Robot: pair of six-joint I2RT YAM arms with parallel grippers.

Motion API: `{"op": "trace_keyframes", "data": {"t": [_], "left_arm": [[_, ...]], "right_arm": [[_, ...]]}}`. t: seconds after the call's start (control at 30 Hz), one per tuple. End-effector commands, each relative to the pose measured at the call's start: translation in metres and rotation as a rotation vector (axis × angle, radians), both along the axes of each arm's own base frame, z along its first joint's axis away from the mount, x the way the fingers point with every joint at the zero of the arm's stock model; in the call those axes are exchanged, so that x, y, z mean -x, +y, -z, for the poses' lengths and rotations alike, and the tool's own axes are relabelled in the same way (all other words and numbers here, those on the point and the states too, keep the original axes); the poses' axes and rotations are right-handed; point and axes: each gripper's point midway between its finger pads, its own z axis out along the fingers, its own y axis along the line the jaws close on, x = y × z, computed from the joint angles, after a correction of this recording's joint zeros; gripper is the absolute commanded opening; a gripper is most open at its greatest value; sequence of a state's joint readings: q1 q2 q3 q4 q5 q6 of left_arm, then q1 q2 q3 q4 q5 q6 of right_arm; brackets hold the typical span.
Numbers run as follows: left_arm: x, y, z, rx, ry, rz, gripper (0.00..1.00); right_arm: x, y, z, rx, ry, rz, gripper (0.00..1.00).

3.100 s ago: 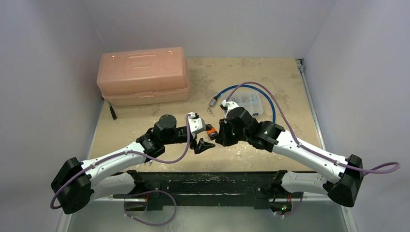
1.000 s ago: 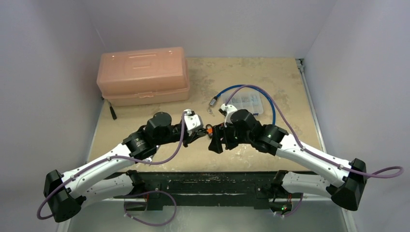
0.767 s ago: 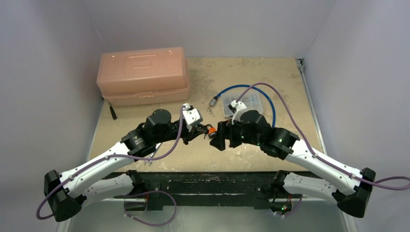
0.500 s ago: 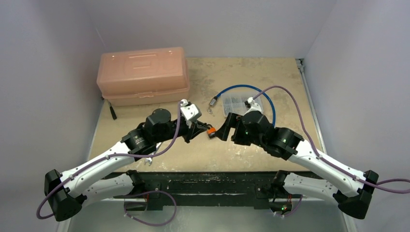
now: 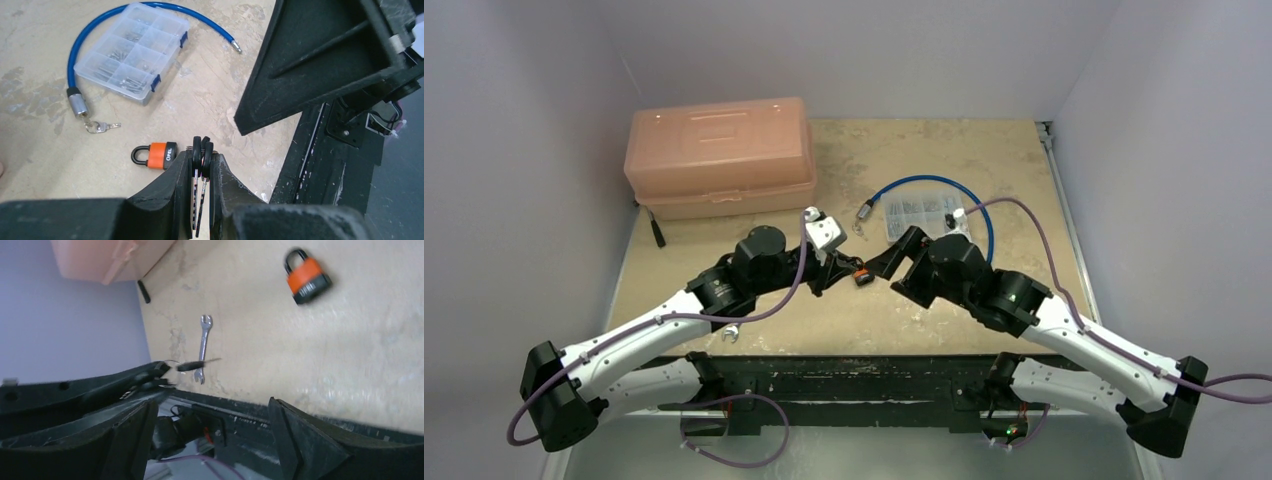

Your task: Unlock with the key

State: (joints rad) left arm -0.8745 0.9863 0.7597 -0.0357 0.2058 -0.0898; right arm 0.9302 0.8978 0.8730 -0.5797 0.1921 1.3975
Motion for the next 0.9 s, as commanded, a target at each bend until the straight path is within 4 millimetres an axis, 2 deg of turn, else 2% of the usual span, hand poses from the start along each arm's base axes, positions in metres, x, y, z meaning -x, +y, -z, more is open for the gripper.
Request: {"op": "trace_keyframes", "data": {"t": [0.0,0.13,0.33,0.57,0.87], "left_arm": [[0.009,-0.008,-0.018,-0.011,-0.018,0.092,0.0],[0.013,-0.01,-0.021,-0.076,0.025,0.131,0.0],[0.023,-0.012,-0.029,-0.108,0.104,0.175,0.0],[0.041,-0.017,-0.034,-0.144,0.198,0.27,0.0],[0.055,-0.017,-0.061,-0.126,0.196,0.349,0.0]], "right_arm": [[-0.028,0.009,-0.073,0.121,-0.53,-0.194,0.9],[-0.016,0.007,-0.082,0.237,-0.776,-0.382,0.91],[0.003,0.015,-0.078,0.29,-0.93,-0.601,0.88],[0.029,0.027,-0.071,0.238,-1.01,-0.784,0.8],[0.026,0.032,-0.061,0.272,-0.983,-0.824,0.63]]}}
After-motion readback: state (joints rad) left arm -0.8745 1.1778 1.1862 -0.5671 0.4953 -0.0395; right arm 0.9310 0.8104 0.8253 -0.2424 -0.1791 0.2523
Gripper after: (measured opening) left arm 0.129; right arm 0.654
